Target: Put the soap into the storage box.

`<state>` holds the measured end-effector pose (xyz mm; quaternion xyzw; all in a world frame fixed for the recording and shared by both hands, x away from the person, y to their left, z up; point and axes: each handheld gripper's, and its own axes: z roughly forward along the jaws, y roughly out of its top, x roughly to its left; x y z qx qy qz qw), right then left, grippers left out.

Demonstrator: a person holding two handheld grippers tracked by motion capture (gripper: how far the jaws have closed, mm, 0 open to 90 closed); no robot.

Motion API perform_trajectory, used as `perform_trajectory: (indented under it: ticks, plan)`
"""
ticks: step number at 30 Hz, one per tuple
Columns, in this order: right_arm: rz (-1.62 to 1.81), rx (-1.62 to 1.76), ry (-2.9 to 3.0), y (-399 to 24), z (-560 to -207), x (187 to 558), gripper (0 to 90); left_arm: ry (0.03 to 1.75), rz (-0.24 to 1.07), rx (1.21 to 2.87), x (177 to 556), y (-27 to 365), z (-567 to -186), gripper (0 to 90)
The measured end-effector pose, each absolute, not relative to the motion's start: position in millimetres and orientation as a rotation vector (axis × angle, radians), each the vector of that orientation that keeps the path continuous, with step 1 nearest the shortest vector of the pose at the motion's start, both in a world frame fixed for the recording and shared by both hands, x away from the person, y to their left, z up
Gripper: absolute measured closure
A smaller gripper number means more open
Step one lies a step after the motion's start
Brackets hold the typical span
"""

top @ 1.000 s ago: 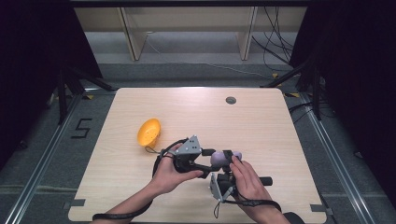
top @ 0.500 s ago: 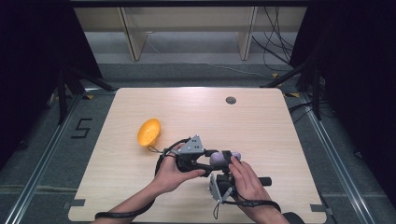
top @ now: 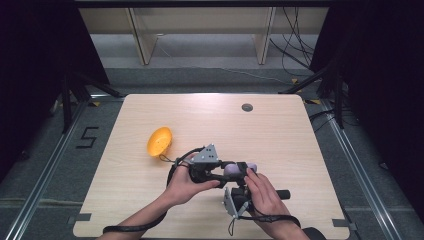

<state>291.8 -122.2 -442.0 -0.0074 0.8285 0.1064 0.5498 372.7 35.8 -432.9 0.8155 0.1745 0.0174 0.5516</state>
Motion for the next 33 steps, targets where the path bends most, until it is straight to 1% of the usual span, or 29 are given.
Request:
perform_trajectory:
  ticks: [7, 9, 20, 22, 23, 25, 26, 30, 33]
  plan:
    - [0.254, -0.005, 1.984, -122.1, -444.9, 291.2, 50.4, 0.437, 0.004, 1.93, 372.0, 36.9, -432.7, 57.7]
    - [0.254, -0.011, 1.983, -122.1, -444.5, 291.5, 50.4, 0.443, 0.015, 1.928, 371.4, 36.9, -431.8, 58.3]
    - [0.27, 0.001, 1.95, -121.2, -442.8, 290.6, 50.3, 0.443, 0.036, 1.932, 369.9, 39.0, -427.3, 59.0]
    - [0.262, -0.001, 1.96, -120.8, -442.6, 291.5, 49.7, 0.453, 0.019, 1.926, 370.2, 38.3, -427.9, 59.1]
    - [0.25, -0.003, 1.967, -120.6, -442.6, 292.1, 48.1, 0.454, 0.019, 1.927, 370.3, 38.3, -428.0, 59.1]
    - [0.219, -0.002, 1.986, -121.4, -443.8, 294.2, 38.6, 0.452, 0.032, 1.927, 370.3, 38.7, -427.8, 59.1]
    - [0.21, -0.038, 1.988, -122.4, -443.3, 296.6, 35.5, 0.466, 0.042, 1.923, 369.4, 38.9, -427.9, 59.1]
    - [0.212, -0.03, 1.974, -125.0, -444.7, 296.6, 30.5, 0.474, 0.055, 1.92, 370.9, 40.2, -428.4, 59.1]
    - [0.211, -0.042, 1.953, -125.1, -442.5, 296.0, 31.3, 0.476, 0.064, 1.916, 371.7, 42.0, -427.9, 59.1]
